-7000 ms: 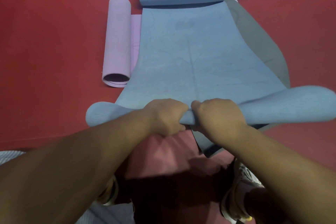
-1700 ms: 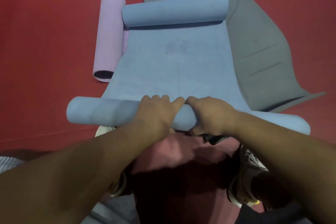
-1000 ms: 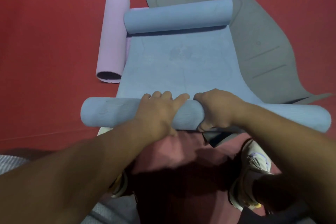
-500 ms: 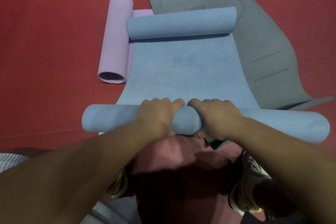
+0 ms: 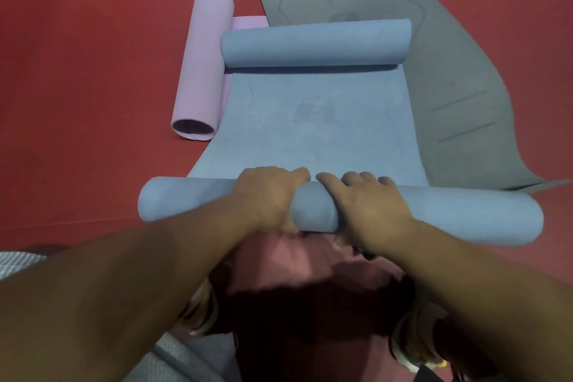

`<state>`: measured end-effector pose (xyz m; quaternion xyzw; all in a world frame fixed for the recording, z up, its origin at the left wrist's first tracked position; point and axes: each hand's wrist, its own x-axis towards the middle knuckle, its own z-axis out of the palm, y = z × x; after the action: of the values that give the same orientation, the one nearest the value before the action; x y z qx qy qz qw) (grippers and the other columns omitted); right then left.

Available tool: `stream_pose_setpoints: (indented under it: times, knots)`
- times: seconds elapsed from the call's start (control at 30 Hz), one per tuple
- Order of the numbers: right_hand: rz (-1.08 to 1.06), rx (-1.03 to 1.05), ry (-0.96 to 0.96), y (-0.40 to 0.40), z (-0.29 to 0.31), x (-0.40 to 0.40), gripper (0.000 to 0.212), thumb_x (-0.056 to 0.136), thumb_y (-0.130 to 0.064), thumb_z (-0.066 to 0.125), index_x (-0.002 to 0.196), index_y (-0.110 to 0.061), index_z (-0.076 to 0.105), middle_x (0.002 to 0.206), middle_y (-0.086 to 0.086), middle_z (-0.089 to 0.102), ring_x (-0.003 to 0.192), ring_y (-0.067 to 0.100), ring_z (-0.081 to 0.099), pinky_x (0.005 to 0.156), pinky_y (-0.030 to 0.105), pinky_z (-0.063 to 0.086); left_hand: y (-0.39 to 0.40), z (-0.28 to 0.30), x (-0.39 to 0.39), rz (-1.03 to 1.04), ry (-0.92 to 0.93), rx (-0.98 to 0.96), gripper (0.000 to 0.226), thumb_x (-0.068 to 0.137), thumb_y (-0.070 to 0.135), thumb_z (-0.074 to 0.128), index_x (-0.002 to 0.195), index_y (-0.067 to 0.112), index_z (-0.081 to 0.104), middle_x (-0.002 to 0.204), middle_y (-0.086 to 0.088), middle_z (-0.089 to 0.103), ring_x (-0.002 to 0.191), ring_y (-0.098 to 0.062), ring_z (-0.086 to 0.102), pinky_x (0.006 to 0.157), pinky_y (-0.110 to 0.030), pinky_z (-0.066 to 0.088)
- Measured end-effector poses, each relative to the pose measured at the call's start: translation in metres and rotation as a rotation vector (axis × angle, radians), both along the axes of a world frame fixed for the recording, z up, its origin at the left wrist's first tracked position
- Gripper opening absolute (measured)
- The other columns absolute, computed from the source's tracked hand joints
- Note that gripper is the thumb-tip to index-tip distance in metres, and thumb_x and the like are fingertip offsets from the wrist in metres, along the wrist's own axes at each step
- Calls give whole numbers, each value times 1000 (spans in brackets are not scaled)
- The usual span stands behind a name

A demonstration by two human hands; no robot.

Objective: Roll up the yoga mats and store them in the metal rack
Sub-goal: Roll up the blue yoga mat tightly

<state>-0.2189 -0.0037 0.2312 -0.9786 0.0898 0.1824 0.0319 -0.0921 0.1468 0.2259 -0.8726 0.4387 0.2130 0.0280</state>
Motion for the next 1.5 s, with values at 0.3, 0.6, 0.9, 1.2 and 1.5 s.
stream_pose_setpoints:
  times: [0.3, 0.6, 0.9, 1.2, 1.5]
  knots:
    - [-35, 106, -5, -9, -1, 2, 89, 66, -58, 78, 139, -42, 29, 110, -6, 57, 103, 23, 58, 87, 43, 46, 3, -10, -10, -38, -139, -26, 76, 65, 59, 78, 124, 38, 34, 102, 6, 59, 93, -24, 59, 76, -38, 39]
    - [-59, 187, 53, -15, -2, 7, 67, 66, -53, 80, 117, -32, 42, 84, -9, 56, 76, 20, 56, 65, 34, 43, 7, -15, -20, -98, -177, -17, 99, 61, 62, 82, 138, 45, 22, 119, 4, 55, 107, -25, 55, 93, -45, 41]
    - [-34, 40, 20, -7, 3, 15, 66, 64, -56, 78, 112, -28, 42, 81, -5, 54, 77, 24, 57, 66, 36, 46, 3, 6, 12, 33, 128, 12, 89, 55, 54, 85, 129, 50, 35, 103, 13, 56, 103, -19, 59, 85, -39, 41]
    - [9, -33, 29, 5, 6, 15, 98, 59, -63, 80, 138, -37, 27, 107, -3, 54, 102, 25, 58, 86, 43, 46, 2, 12, 24, 20, 190, 54, 86, 51, 53, 86, 126, 49, 42, 99, 17, 59, 96, -17, 62, 76, -34, 48]
    - [-74, 83, 50, -14, 14, 15, 92, 59, -64, 79, 133, -36, 33, 116, -5, 57, 106, 24, 57, 91, 46, 48, -5, 9, 6, -31, -38, 22, 83, 61, 54, 83, 128, 48, 35, 107, 9, 58, 100, -22, 57, 79, -37, 37]
